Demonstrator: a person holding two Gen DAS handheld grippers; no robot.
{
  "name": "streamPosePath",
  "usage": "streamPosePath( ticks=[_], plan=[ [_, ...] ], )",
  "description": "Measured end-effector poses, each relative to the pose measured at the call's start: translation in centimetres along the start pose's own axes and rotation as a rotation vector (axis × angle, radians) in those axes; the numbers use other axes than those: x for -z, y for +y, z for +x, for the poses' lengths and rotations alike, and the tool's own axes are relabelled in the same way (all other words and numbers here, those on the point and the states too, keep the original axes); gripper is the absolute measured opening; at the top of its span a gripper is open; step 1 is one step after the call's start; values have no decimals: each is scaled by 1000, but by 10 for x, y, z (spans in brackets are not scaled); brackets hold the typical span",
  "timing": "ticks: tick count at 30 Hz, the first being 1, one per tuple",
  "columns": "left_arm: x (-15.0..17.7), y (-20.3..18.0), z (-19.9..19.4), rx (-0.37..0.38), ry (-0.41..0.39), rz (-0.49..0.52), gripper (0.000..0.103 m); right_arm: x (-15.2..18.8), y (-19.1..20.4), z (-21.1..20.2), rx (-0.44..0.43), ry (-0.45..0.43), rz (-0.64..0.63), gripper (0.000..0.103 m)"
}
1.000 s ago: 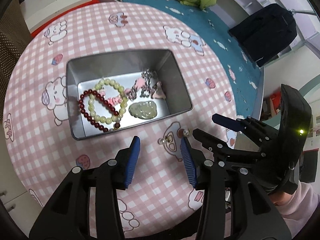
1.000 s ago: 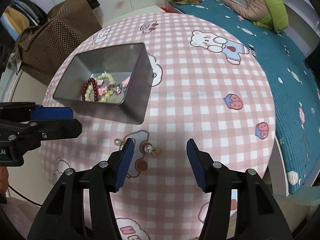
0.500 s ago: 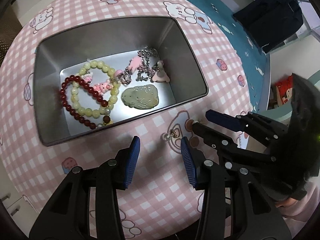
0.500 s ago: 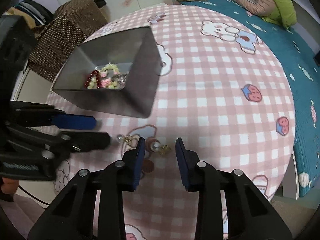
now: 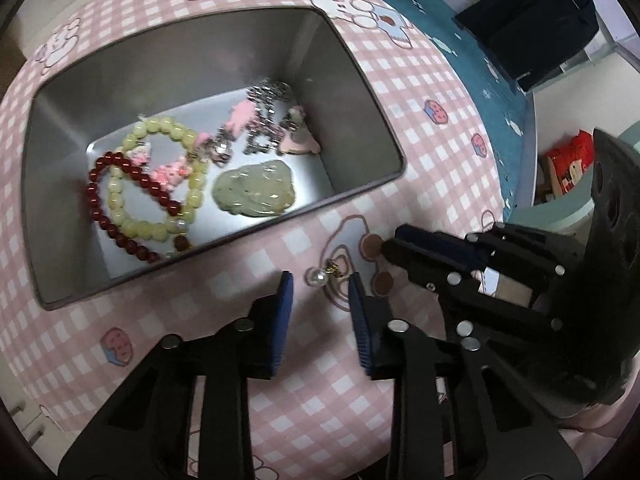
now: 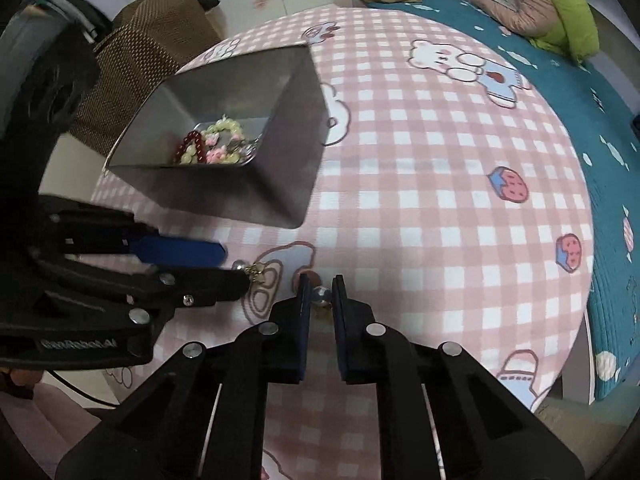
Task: Organize jewelry
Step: 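Grasp a pearl earring with the right tool, then lower the pearl earring into the grey tray and open the right tool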
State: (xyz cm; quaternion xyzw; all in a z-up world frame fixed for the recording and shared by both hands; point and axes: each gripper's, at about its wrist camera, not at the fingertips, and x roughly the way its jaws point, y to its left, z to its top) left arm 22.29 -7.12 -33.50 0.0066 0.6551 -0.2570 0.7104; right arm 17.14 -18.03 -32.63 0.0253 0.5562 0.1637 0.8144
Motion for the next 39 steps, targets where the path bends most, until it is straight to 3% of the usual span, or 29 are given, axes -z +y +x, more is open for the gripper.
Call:
streamPosePath(
  ticks=[1, 6, 19, 25, 32, 39],
  plan=[
    [0, -2, 2, -2, 6, 6, 16, 0, -1, -2, 0, -5, 7, 10],
    [0, -6, 6, 5, 3, 14, 11, -2, -8, -15, 1, -39, 36, 10],
    [-6, -18, 6, 1, -14, 37, 10, 3, -18, -37, 8, -85, 101, 10],
    [-6, -19, -31, 19, -102, 18, 10, -21, -9, -64, -9, -167, 66, 10],
    [-9, -4, -83, 11, -213, -47, 10, -56, 22, -84, -59, -246, -66, 10],
    [-7, 18, -107, -16, -264, -130, 11, -69, 42, -78, -92, -233, -115, 12]
  ],
)
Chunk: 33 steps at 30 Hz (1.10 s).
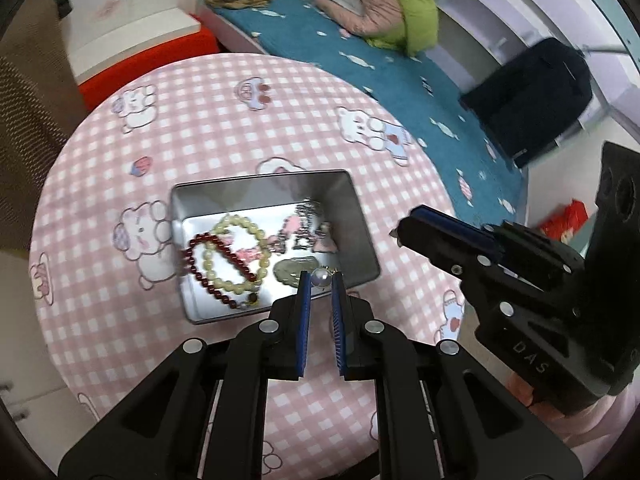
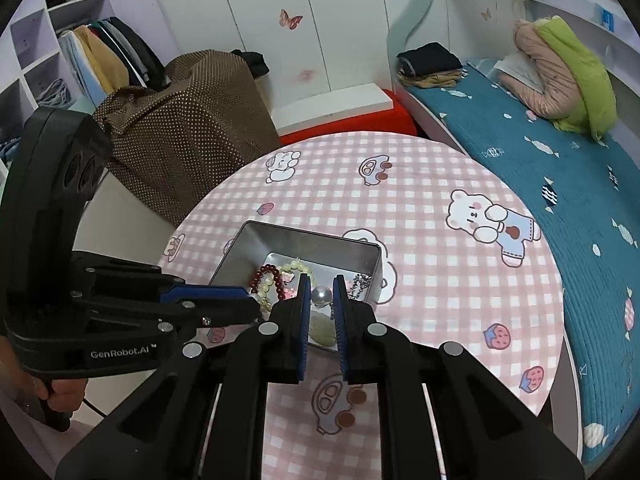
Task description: Organize jewelry
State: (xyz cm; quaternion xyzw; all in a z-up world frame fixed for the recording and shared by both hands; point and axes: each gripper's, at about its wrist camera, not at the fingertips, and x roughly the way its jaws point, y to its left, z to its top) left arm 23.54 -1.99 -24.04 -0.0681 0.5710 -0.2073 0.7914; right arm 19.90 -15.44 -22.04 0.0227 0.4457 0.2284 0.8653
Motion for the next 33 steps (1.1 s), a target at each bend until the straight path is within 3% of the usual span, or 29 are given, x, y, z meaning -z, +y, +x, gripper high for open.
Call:
streamPosePath(
  ticks=[4, 5, 8, 12, 16, 20, 25, 28, 31, 33],
  plan=[
    [1, 7, -3, -39, 7, -13, 12, -2, -1, 0, 27, 7, 17, 32],
    [2, 8, -5, -42, 5, -15, 12, -2, -2, -2, 39, 7, 21, 32],
    [4, 9, -10, -49, -7, 0, 26, 0, 0, -10, 66, -8, 37, 32],
    [9, 7, -22, -53, -29, 28, 28, 2, 7, -25, 118, -38, 55, 33],
    [13, 3, -40, -56, -64, 60, 42, 3, 18, -44, 159, -69, 83, 39],
    [16, -6, -64, -77, -123, 88, 48, 1, 30, -66, 180, -117, 97, 56],
    [24, -22, -97, -114, -226, 101, 55, -2, 43, -95, 207, -184, 74, 70],
    [33, -34, -118, -143, -292, 98, 60, -3, 53, -115, 200, -232, 46, 73],
    [45, -51, -142, -188, -367, 89, 61, -2, 61, -139, 208, -289, 12, 87],
    [52, -60, -157, -199, -406, 78, 61, 0, 68, -157, 207, -332, -3, 88]
  ],
)
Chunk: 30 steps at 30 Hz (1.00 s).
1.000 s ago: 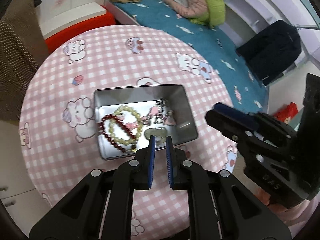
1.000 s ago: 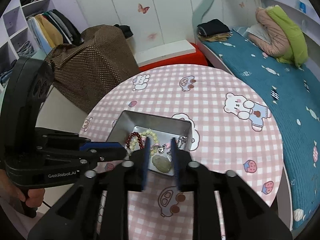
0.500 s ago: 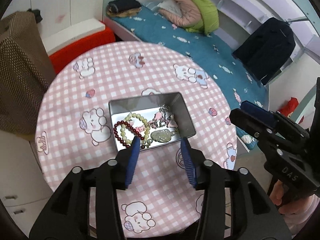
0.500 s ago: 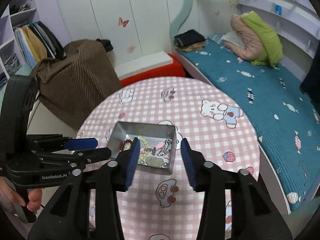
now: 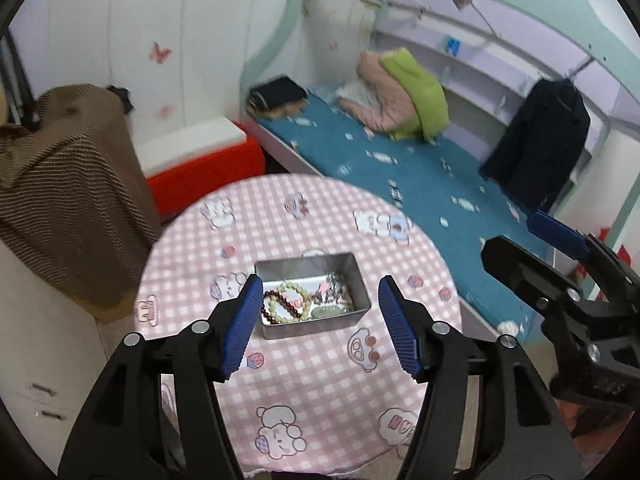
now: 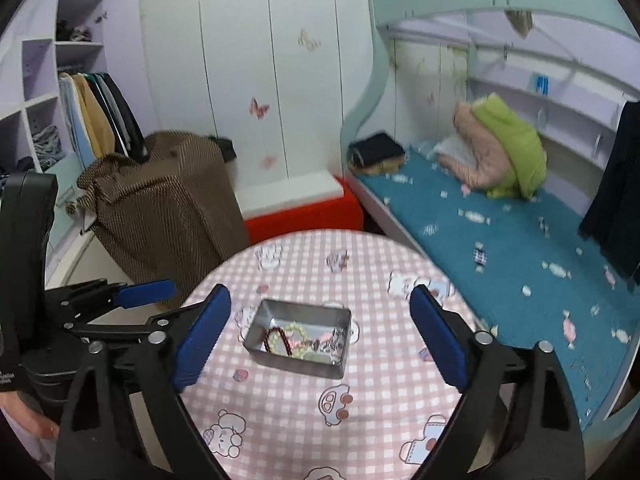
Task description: Organize jewelry
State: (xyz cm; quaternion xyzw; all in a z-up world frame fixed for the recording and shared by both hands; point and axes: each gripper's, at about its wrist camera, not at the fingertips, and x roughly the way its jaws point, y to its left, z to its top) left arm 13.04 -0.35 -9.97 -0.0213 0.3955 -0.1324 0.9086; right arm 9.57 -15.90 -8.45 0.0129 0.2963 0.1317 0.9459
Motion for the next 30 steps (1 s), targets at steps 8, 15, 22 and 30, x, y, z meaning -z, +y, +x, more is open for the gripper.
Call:
streamPosePath(
  ticks=[8, 15, 22, 30],
  plan=[
    [6, -23, -73, -57, -157, 13, 62, -2, 12, -66, 42, -148, -5, 94],
    [23, -33, -115, -78, -238, 22, 63, 15, 22, -105, 75, -232, 1, 95],
    [39, -37, -135, -85, -285, 22, 65, 26, 29, -122, 94, -273, -12, 95],
    [53, -43, -149, -92, -316, 26, 65, 35, 30, -133, 99, -291, -13, 95]
  ],
)
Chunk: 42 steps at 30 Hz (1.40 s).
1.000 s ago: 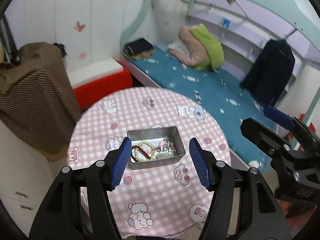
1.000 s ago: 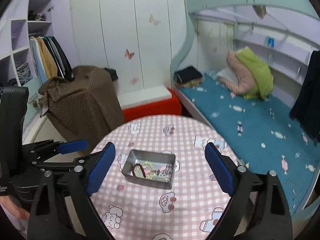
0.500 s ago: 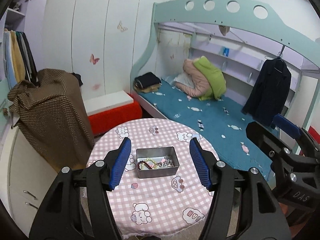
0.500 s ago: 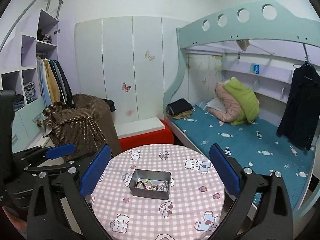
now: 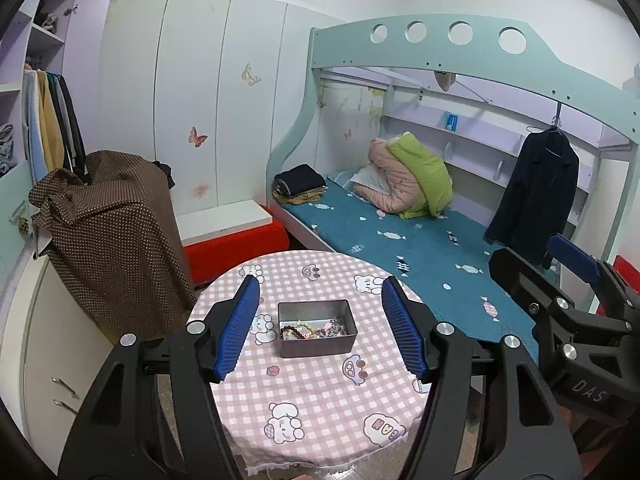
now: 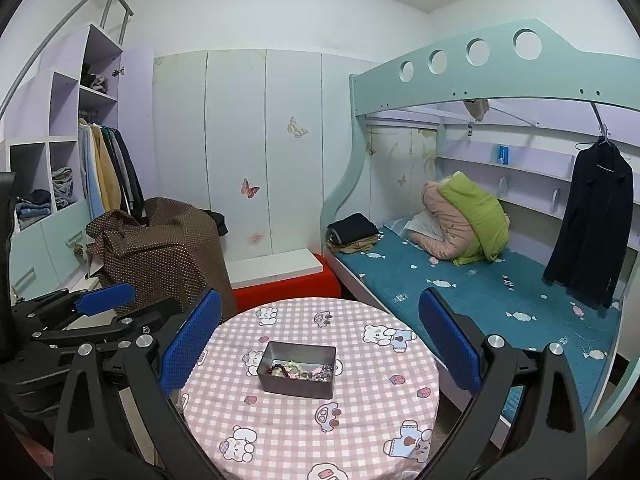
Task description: Organize jewelry
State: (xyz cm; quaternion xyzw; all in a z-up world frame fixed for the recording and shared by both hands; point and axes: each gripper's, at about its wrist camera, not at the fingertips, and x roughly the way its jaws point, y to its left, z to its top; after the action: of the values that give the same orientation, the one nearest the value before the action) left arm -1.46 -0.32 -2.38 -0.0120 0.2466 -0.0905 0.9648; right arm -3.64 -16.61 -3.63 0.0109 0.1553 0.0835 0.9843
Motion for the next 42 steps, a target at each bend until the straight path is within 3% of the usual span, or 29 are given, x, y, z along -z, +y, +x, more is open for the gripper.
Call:
streamPosePath(
  ticks=[42],
  plan=[
    [-2, 4, -5, -10, 0, -3, 71, 3, -3, -7, 17, 3, -5, 95]
  ],
)
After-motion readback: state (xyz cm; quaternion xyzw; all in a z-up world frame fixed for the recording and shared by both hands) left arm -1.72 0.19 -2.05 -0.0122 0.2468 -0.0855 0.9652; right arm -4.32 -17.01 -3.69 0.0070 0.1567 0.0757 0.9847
